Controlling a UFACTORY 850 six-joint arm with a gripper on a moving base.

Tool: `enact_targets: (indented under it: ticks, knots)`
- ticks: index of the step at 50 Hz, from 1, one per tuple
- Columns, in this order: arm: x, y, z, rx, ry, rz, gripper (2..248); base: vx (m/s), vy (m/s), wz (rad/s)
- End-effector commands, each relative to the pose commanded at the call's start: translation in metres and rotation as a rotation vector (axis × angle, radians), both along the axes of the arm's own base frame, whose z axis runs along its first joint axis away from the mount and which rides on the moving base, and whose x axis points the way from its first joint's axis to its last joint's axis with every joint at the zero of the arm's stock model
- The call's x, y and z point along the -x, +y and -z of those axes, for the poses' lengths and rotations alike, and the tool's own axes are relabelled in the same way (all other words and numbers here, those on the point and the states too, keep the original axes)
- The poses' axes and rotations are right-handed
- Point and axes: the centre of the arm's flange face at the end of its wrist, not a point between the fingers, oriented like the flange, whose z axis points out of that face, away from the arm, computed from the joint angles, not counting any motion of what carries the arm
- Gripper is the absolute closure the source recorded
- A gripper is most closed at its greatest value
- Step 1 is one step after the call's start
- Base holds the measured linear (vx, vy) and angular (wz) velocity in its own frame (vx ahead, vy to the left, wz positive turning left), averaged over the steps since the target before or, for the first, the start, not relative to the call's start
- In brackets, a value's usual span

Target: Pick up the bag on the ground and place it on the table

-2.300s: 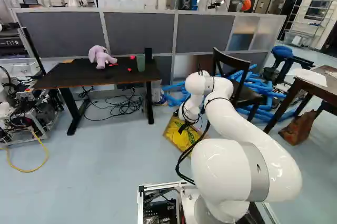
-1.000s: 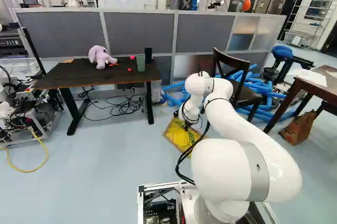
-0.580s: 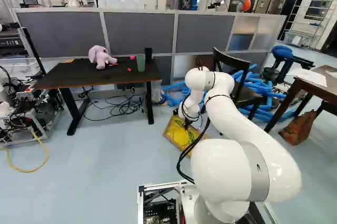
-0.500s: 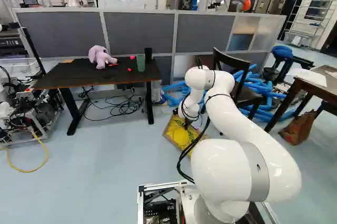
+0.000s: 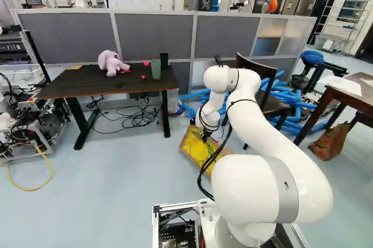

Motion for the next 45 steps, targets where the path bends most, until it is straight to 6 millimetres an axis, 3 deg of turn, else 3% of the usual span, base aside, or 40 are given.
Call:
enact_targets:
  ticks: [45]
  knots:
    - [0.036, 0.036, -0.069, -0.013, 0.067, 0.061, 228, 0.000, 0.000, 0.000]
